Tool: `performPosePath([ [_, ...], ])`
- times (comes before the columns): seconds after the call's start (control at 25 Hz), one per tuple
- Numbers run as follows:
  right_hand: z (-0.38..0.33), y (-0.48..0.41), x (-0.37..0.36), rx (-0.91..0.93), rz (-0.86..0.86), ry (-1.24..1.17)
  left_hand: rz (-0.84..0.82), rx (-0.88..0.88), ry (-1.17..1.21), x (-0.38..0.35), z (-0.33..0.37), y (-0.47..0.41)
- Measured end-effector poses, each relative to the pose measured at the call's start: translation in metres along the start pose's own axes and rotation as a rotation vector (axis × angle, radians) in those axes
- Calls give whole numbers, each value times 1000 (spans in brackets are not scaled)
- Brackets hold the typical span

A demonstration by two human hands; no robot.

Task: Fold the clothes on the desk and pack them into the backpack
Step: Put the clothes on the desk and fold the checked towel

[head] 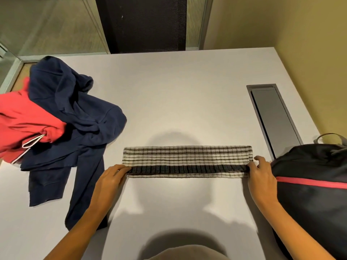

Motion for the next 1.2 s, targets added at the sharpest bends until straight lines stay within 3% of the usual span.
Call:
performPosePath([
  [0.24, 3, 8, -9, 68, -25, -36, -20, 54, 36, -3, 0, 2],
  [0.64, 0, 13, 44, 40, 210, -97, 131, 96, 62, 39, 2, -12],
  [1.0, 8, 49, -14, 22, 51, -90, -23, 79, 54, -3, 7, 20],
  [1.2, 6, 45, -20, -55, 26, -91, -25, 172, 56, -10, 4, 18],
])
Point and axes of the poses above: each hand's wrist, its own y-axis away from the middle knuckle, its own x-axis out of the back of the hand, z = x × y, the point moved 5 cm from there along -y, towards the middle knuckle, and after that the axes turned 9 degrees about -z, right-handed, at the moved point
